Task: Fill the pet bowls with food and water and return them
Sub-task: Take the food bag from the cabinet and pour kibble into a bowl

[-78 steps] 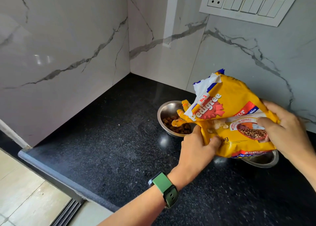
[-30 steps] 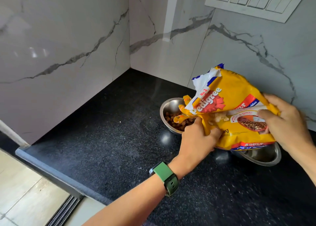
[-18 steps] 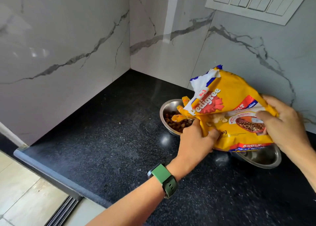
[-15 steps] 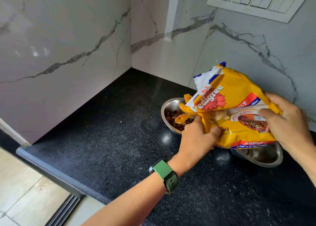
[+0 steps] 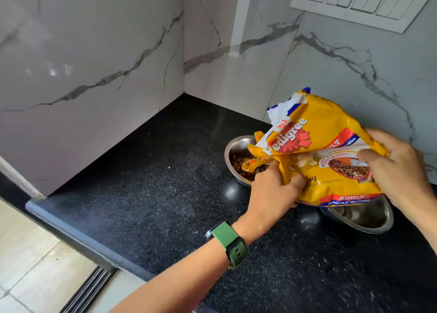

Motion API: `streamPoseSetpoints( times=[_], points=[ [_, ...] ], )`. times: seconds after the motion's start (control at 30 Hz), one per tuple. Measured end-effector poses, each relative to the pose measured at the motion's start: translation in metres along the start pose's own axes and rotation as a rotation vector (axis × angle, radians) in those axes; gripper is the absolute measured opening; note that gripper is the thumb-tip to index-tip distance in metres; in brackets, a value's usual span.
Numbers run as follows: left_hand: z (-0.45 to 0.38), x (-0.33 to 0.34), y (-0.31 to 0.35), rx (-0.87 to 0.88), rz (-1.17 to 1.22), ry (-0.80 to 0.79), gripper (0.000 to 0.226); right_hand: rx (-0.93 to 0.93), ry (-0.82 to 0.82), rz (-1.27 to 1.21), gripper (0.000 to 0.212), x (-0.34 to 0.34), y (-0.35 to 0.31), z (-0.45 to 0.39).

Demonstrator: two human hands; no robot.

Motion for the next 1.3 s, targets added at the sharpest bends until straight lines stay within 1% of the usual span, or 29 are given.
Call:
streamPoseSetpoints(
  times=[0.07, 0.17, 0.23, 0.3, 0.33, 0.43, 0.5, 0.67, 0.73, 0.8, 0.97, 1.07, 1.17, 1.3],
  points=[
    [0.0, -0.002, 0.004, 0.041, -0.025, 0.02, 0.053, -0.011, 0.028, -0.025, 0.058, -0.004, -0.002, 0.002],
    [-0.002, -0.006, 0.006, 0.088, -0.061, 0.065, 0.048, -0.041, 0.064, -0.072, 0.047, -0.008, -0.003, 0.003],
    [-0.005, -0.006, 0.002, 0.043, -0.062, 0.06, 0.043, -0.034, 0.037, -0.061, 0.044, -0.001, -0.001, 0.002],
    [-0.004, -0.001, -0.005, -0.01, -0.033, 0.019, 0.039, -0.018, 0.01, -0.031, 0.044, 0.006, 0.002, 0.001],
    [-0.002, 0.0, -0.006, -0.016, -0.028, 0.015, 0.04, -0.012, 0.004, -0.024, 0.043, 0.007, 0.002, 0.002],
    [-0.002, -0.001, -0.011, -0.018, -0.036, 0.044, 0.055, -0.019, 0.023, -0.018, 0.04, 0.004, 0.005, 0.005],
    [-0.003, -0.001, -0.01, -0.008, -0.039, 0.049, 0.057, -0.045, 0.037, -0.023, 0.037, 0.003, 0.003, 0.006],
    [-0.004, -0.001, 0.0, 0.048, -0.056, 0.044, 0.047, -0.07, 0.107, -0.077, 0.045, -0.008, 0.002, 0.006],
    [-0.006, -0.001, -0.002, 0.015, -0.048, 0.041, 0.047, -0.046, 0.086, -0.06, 0.042, -0.005, 0.004, 0.002],
    [-0.005, 0.003, -0.005, -0.02, -0.023, 0.013, 0.038, -0.019, 0.046, -0.029, 0.038, -0.001, 0.007, -0.004],
    [-0.004, 0.005, 0.0, -0.005, 0.0, 0.02, 0.032, -0.035, 0.041, -0.017, 0.04, -0.006, 0.005, -0.003],
    [-0.005, 0.005, 0.004, 0.02, -0.019, 0.026, 0.039, -0.037, 0.066, -0.013, 0.041, -0.011, 0.001, 0.0],
    [-0.005, 0.001, 0.006, 0.072, -0.047, 0.058, 0.045, -0.064, 0.095, -0.074, 0.048, -0.015, 0.0, 0.0],
    [-0.007, -0.002, -0.012, -0.035, 0.005, 0.082, 0.047, -0.056, 0.074, 0.016, 0.038, -0.001, 0.0, -0.005]
  ],
)
Point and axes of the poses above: each hand's wrist, its own z-axis away from the middle knuckle, its own x-axis out of the palm, y = z × x, the point moved 10 cm from there along -z, towards the middle knuckle, and after that the axes turned 6 degrees about x, right-handed, at the moved point
